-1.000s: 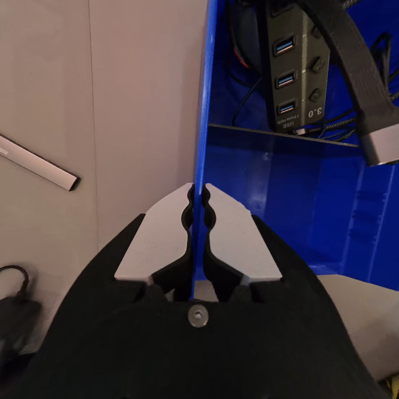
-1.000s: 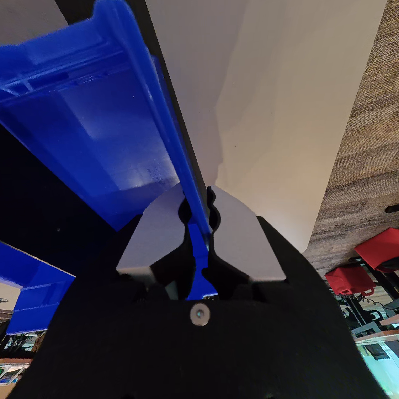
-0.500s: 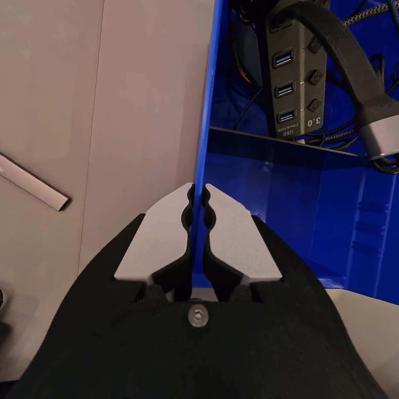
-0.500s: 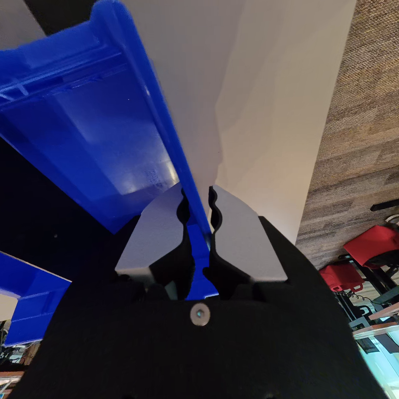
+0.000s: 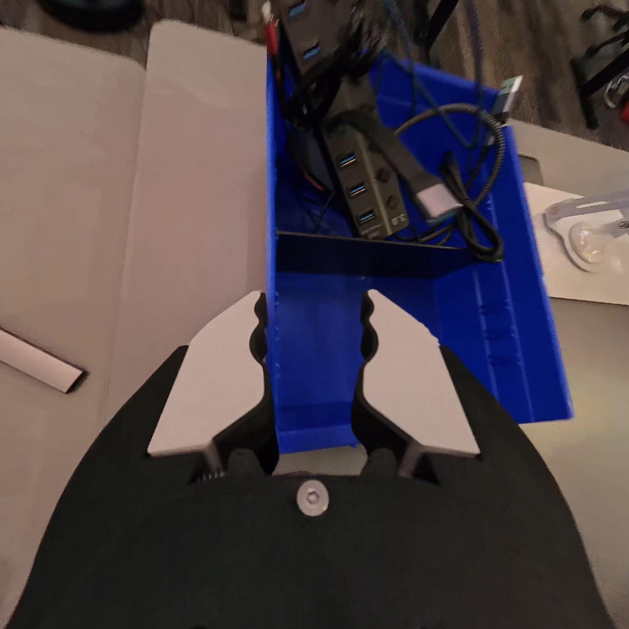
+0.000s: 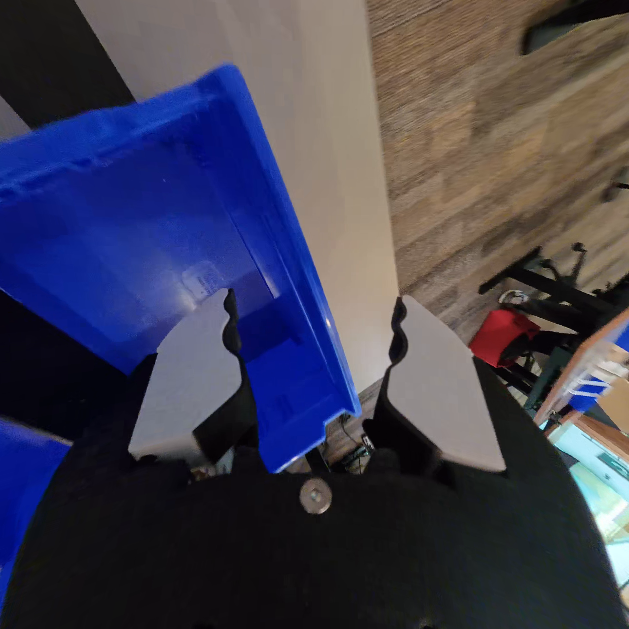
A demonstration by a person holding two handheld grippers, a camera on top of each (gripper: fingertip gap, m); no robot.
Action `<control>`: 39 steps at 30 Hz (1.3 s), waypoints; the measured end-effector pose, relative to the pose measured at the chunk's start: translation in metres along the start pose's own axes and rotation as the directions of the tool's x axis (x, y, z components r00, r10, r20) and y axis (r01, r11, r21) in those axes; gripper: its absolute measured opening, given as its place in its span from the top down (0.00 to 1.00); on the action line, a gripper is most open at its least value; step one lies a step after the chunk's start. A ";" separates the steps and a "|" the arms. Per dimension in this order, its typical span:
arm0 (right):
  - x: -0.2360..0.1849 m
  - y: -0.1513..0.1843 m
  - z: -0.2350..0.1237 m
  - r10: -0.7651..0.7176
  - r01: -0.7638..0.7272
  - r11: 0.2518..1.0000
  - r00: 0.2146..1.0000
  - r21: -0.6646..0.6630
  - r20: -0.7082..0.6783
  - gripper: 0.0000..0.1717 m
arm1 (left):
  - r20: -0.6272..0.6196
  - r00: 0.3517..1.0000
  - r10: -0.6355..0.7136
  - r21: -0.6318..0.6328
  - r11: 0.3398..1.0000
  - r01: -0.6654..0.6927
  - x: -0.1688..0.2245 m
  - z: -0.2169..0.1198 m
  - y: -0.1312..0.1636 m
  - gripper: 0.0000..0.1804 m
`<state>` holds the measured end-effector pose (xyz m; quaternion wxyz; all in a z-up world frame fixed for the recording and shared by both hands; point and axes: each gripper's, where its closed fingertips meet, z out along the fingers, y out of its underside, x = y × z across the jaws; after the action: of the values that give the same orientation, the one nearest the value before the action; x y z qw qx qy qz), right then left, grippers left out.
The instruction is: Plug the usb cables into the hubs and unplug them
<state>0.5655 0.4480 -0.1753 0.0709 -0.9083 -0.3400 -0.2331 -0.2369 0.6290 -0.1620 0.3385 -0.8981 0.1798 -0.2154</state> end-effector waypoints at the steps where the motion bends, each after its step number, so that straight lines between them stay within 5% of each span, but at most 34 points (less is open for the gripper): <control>1: 0.002 0.001 -0.017 0.035 -0.034 0.999 0.998 0.022 -0.046 0.50 | -0.020 0.999 0.032 0.030 0.999 -0.032 0.010 -0.008 -0.001 0.71; 7: -0.057 -0.015 -0.156 0.184 -0.108 0.929 0.965 0.355 -0.189 0.56 | -0.058 0.936 0.348 0.175 0.926 -0.333 0.105 -0.054 0.024 0.71; 13: -0.214 -0.048 -0.230 0.171 -0.165 0.774 0.984 0.611 0.048 0.59 | -0.263 0.825 0.501 0.255 0.860 -0.441 0.233 -0.056 0.087 0.63; 20: -0.340 -0.068 -0.211 0.230 -0.454 0.635 0.884 0.625 0.408 0.44 | -0.401 0.696 0.595 0.254 0.803 -0.540 0.338 -0.007 0.158 0.59; 23: -0.364 -0.078 -0.200 0.265 -0.522 0.584 0.846 0.622 0.462 0.39 | -0.424 0.681 0.597 0.184 0.793 -0.580 0.358 0.018 0.183 0.54; 32: -0.428 -0.116 -0.129 0.261 -0.551 0.666 0.803 0.503 0.535 0.30 | -0.440 0.653 0.616 0.001 0.728 -0.685 0.370 0.060 0.240 0.50; 39: -0.426 -0.123 -0.119 0.278 -0.510 0.694 0.841 0.509 0.464 0.25 | -0.377 0.674 0.635 -0.018 0.723 -0.691 0.368 0.068 0.237 0.49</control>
<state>0.1592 0.2583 -0.2755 0.3491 -0.9128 -0.1971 0.0775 0.0659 0.3249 -0.2727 0.2837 -0.7426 0.5669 -0.2160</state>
